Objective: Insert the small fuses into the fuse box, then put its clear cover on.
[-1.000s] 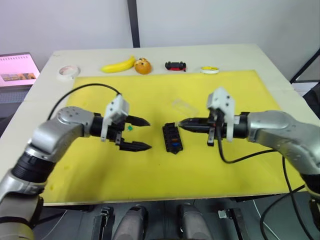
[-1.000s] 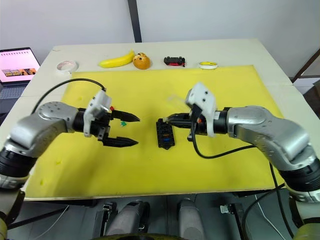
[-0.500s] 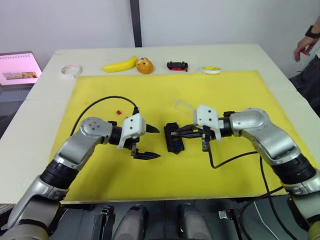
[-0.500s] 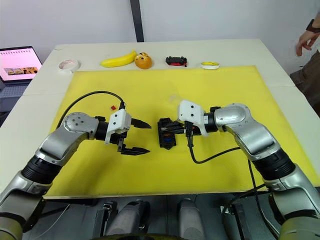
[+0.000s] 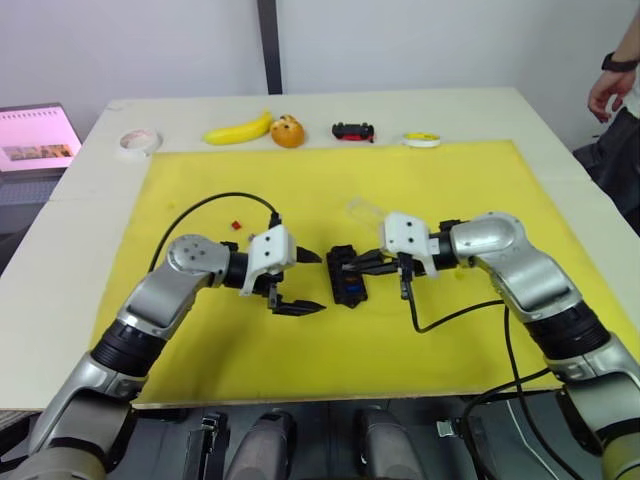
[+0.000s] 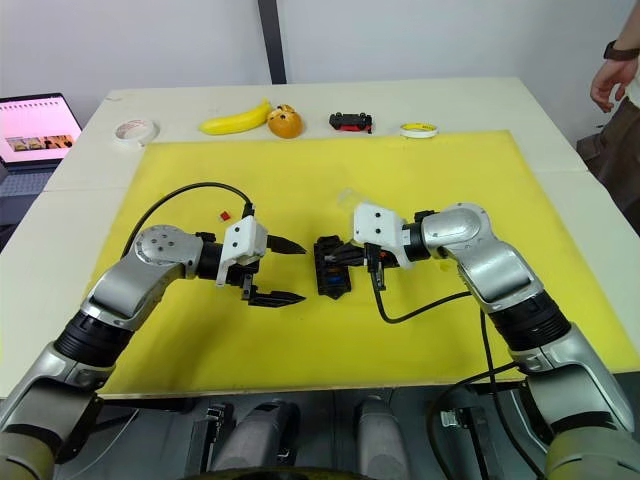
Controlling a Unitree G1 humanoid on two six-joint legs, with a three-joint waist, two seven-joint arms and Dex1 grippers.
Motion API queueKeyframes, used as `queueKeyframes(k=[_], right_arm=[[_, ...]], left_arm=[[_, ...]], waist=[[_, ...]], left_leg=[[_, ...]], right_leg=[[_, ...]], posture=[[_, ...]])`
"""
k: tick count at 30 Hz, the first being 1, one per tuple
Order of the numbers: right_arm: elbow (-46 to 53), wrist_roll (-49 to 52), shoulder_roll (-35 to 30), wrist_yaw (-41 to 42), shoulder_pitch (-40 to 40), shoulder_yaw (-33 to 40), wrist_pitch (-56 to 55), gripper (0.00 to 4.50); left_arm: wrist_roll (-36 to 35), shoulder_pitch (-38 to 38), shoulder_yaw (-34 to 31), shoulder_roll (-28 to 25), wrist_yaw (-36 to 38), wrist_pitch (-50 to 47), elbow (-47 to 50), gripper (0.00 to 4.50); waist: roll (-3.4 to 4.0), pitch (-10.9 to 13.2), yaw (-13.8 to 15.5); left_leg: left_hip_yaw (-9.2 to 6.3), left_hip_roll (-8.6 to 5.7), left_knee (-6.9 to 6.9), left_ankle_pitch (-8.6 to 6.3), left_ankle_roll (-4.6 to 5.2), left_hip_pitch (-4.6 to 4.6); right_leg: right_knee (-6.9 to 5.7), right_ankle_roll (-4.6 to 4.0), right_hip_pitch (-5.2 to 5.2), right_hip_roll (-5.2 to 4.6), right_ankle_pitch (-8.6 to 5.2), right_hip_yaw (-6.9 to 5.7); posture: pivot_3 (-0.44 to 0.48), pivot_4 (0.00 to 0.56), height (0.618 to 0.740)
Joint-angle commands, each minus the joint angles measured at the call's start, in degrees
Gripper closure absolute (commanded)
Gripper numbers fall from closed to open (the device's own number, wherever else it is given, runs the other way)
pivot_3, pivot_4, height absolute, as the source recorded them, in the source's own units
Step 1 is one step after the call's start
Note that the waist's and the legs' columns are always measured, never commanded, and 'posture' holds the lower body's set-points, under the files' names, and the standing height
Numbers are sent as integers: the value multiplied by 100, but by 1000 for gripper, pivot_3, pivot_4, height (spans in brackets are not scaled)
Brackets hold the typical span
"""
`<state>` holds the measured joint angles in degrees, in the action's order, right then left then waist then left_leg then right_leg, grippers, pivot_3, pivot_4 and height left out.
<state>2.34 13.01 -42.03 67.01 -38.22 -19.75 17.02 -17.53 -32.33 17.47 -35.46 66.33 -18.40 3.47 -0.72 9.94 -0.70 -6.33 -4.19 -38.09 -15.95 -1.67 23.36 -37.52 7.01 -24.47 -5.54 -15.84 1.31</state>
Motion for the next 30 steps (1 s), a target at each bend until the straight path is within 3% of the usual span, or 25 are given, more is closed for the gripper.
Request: queueKeyframes(k=[1, 30], right_arm=[[22, -81, 56, 79, -125, 163, -117, 4500], [5, -173, 57, 548, -243, 309, -182, 4500]], left_arm=[[4, -88, -151, 2, 14, -12, 192, 43], [139, -65, -158, 13, 129, 90, 180, 43]], waist=[[0, 0, 0], [1, -1, -4]], left_leg=[[0, 0, 0, 0, 0, 0], [0, 0, -3, 1, -1, 0]], right_leg=[[0, 0, 0, 0, 0, 0], [-6, 0, 0, 0, 0, 0]], posture=[[0, 150, 740], [0, 150, 740]])
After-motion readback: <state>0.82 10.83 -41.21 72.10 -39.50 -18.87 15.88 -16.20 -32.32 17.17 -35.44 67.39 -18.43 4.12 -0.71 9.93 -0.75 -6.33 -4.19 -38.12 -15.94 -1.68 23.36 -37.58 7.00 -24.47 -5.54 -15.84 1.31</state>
